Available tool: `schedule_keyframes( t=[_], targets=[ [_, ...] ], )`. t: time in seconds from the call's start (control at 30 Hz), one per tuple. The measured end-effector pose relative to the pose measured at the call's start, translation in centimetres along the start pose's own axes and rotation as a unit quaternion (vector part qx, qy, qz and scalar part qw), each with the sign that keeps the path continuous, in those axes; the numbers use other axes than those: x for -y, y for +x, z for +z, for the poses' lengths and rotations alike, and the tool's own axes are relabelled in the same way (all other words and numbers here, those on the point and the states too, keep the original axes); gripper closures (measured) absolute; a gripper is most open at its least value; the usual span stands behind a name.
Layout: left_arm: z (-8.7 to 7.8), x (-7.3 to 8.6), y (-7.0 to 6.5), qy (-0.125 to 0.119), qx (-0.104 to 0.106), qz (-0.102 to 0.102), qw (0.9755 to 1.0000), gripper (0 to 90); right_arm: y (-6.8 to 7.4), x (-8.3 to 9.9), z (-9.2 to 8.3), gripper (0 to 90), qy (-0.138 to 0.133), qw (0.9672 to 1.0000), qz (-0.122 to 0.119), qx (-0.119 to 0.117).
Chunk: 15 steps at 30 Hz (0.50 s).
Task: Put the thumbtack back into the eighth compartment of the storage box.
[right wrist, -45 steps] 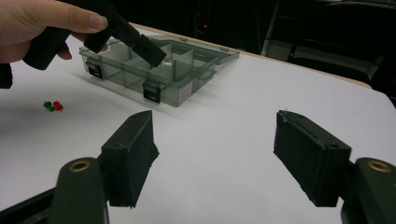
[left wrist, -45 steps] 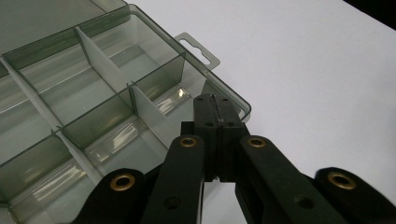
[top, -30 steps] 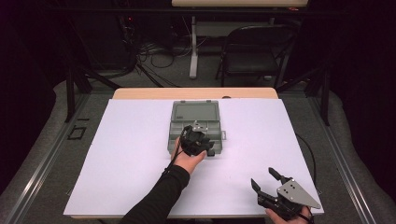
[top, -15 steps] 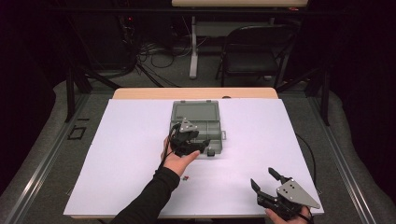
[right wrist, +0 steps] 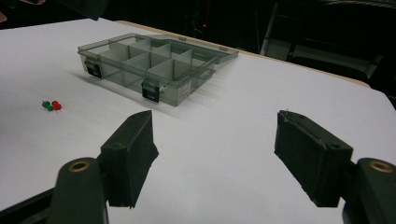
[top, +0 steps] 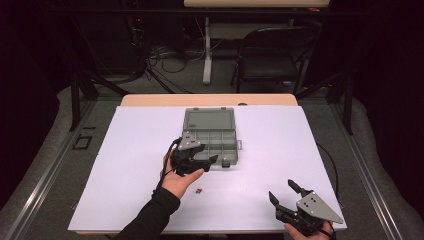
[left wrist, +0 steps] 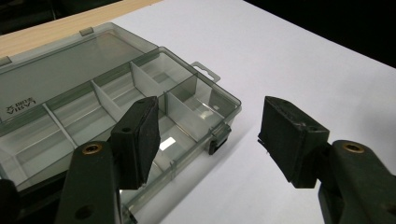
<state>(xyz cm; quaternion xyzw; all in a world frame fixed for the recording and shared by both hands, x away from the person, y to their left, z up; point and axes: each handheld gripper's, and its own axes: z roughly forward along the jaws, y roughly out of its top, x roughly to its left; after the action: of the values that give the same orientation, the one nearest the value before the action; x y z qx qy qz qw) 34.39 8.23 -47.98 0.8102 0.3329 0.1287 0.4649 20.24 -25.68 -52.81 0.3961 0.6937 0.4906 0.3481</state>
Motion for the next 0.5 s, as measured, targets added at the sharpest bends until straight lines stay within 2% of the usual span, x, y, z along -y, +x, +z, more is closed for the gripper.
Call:
schedule_keyframes(
  t=[0.4, 0.5],
  targets=[
    [-3.3, 2.5, 0.5, -0.018, -0.005, -0.004, 0.9998, 37.1, 0.1, 0.1, 0.1, 27.8, 0.002, 1.0, 0.0, 0.0],
    [-4.0, 3.4, 0.7, -0.022, -0.005, -0.013, 0.9997, 37.0, 0.1, 0.1, 0.1, 27.8, 0.003, 1.0, 0.001, 0.0]
  ],
)
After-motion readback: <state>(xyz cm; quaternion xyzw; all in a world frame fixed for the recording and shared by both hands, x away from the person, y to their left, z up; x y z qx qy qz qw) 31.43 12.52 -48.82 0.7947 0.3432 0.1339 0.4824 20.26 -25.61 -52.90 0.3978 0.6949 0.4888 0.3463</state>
